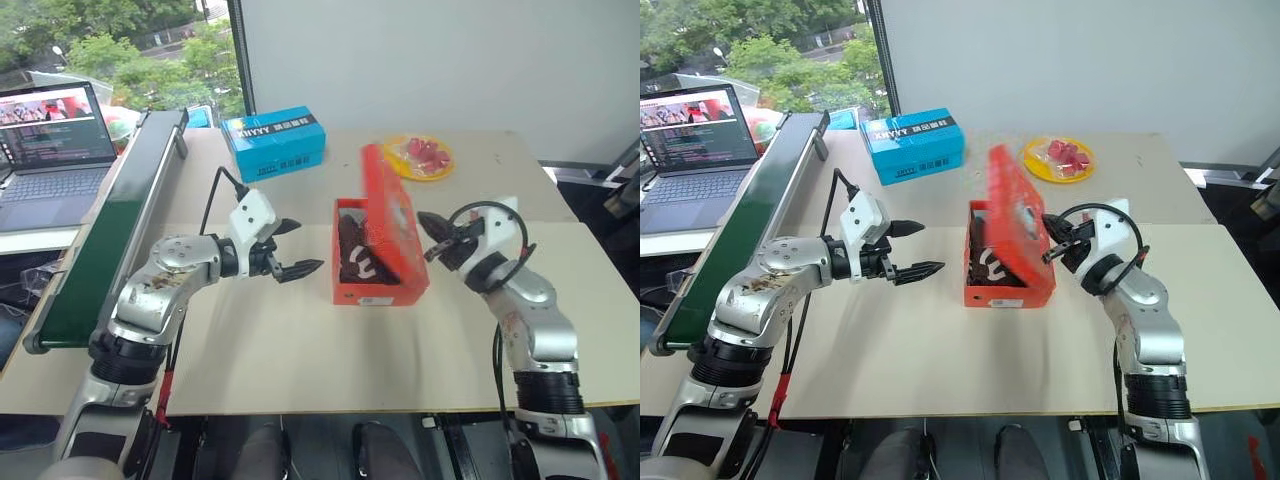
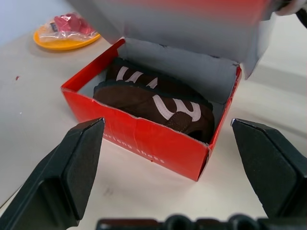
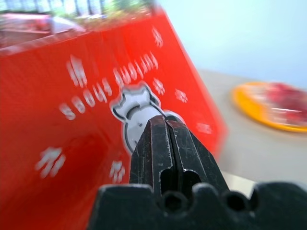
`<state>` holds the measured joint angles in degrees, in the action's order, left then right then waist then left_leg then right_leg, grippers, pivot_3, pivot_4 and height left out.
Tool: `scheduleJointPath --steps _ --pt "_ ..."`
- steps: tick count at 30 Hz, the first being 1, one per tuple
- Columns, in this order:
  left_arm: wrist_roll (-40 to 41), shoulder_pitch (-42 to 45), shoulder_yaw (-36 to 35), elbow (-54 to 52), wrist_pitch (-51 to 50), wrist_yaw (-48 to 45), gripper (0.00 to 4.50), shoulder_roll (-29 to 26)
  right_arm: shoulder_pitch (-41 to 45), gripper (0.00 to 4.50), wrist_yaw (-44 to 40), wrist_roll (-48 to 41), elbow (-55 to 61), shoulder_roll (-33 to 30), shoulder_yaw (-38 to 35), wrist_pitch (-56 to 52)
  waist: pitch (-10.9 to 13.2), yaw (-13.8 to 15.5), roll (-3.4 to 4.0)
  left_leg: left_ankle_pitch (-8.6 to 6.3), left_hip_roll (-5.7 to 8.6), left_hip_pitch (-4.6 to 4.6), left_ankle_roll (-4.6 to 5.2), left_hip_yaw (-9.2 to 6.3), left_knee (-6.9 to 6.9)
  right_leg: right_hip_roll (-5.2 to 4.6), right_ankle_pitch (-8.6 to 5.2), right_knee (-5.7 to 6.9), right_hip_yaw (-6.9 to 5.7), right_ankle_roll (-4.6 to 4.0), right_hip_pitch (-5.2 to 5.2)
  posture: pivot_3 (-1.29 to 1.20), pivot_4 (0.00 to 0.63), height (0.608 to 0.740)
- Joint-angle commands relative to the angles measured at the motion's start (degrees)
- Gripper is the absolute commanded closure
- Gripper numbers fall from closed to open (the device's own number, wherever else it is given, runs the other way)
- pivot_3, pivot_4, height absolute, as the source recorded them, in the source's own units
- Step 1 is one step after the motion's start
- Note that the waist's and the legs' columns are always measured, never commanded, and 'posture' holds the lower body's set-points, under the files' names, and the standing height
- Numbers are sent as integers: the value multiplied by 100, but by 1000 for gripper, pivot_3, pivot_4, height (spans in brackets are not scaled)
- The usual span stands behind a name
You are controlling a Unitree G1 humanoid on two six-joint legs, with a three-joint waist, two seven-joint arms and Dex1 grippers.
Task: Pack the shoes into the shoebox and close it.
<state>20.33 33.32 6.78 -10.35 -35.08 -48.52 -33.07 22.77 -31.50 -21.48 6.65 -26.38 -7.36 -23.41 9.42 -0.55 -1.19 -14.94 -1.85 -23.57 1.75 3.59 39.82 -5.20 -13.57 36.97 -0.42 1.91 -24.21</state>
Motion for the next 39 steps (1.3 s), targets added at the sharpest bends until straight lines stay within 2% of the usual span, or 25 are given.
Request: scheduleJointPath --steps 1,6,10,12,16,19,24,26,28,32,35,37,39 --pt "-19 42 -50 -99 133 12 0 32 155 4472 -185 -286 450 -231 -28 -507 0 13 0 0 0 -1 1 0 0 0 0 -1 0 0 0 0 150 740" --pt "17 -106 -138 -222 63 101 0 2 858 4472 -181 -127 178 -205 411 -985 0 -31 0 0 -2 3 1 4 -1 3 0 -14 5 0 -5 0 150 740" --pt "-22 -229 -198 -279 55 220 0 -24 1934 4472 -225 339 -1314 414 1092 -785 0 -88 0 0 -6 16 -1 9 -3 11 0 -10 17 -2 -5 0 150 740" --pt "-22 -302 -222 -347 41 270 0 -40 2318 4472 -363 572 -2397 762 1266 -262 0 -68 0 1 -7 19 -1 10 -4 13 0 -9 17 -2 -3 0 150 740" --pt "-19 -455 -300 -531 -29 439 0 -78 2775 4472 -569 1365 -4458 1062 1786 960 0 -12 -1 1 -2 8 -1 12 -4 3 1 5 9 0 -3 0 150 740" --pt "54 -649 -429 -740 -142 579 0 -125 2964 4472 -744 1572 -5332 1218 1882 1294 -3 -28 -5 7 2 -5 -12 16 6 -5 4 1 5 6 -8 0 150 740" --pt "41 -923 -576 -1001 -271 834 0 -119 2739 4472 -798 2220 -6060 1120 2238 1933 -17 -37 -10 1 -1 43 -2 16 -2 -4 5 2 10 6 23 0 150 740" --pt "55 -991 -601 -1045 -297 883 0 -107 2626 4472 -949 2119 -5839 1107 2111 1976 -18 -27 -10 -1 -2 74 -2 13 -8 -4 2 -8 8 3 52 0 150 740" --pt "69 -1055 -614 -1040 -296 906 0 -100 2466 4472 -1164 1813 -5062 1019 1876 1863 -18 -21 -10 -5 -4 105 2 8 -12 -4 2 -22 -2 2 96 0 150 740" --pt "49 -1126 -616 -955 -198 917 0 -66 1945 3505 -1196 1691 -3250 567 1600 1672 -17 -2 -9 -10 -9 97 8 1 -16 -10 2 -18 -8 4 97 0 150 740" --pt "-26 -1079 -580 -746 -39 912 0 -1 1286 2439 -1342 1235 -1267 -134 1037 692 -17 69 -8 -7 -7 29 5 -5 -3 -13 3 4 -10 4 29 0 150 740" --pt "-86 -1033 -536 -631 66 912 0 44 1021 1759 -1325 978 -504 -456 710 196 -14 107 -4 -3 -2 -19 2 -3 5 -17 5 11 -8 6 -16 0 150 740" --pt "-116 -988 -497 -528 176 893 0 94 812 1065 -1305 740 43 -748 424 -266 -14 97 -5 -4 2 -20 4 0 9 -11 5 7 -9 5 -15 0 150 740"
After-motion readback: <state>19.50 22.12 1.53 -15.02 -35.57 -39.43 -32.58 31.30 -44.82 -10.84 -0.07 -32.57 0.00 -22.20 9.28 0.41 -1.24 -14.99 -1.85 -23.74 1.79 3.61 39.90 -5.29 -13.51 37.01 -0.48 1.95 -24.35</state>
